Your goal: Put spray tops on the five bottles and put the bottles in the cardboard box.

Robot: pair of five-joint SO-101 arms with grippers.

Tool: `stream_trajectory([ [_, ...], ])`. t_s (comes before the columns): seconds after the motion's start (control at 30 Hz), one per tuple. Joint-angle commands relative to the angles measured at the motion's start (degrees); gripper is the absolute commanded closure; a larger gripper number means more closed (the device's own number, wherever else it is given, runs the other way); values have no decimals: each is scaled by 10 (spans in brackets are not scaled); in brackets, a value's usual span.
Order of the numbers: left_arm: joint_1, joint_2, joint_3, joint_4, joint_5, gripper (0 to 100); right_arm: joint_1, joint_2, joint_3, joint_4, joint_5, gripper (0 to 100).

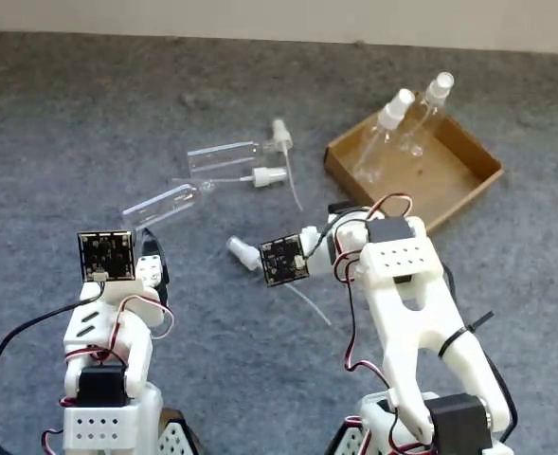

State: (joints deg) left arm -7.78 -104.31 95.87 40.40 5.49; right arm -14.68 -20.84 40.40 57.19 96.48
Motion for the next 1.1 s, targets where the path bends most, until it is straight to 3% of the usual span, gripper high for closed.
stream_trajectory([
  [0.0, -3, -7, 8, -12, -6, 992, 4, -22, -3, -2, 12, 655],
  [0.57, -3, -7, 8, -12, -6, 992, -17, 112, -10, -5, 9, 656],
  [0.93, -3, -7, 8, -12, -6, 992, -22, 127, -7, -83, 7, 656],
  [1.07, -3, -7, 8, -12, -6, 992, -25, 168, -15, -83, -61, 656],
])
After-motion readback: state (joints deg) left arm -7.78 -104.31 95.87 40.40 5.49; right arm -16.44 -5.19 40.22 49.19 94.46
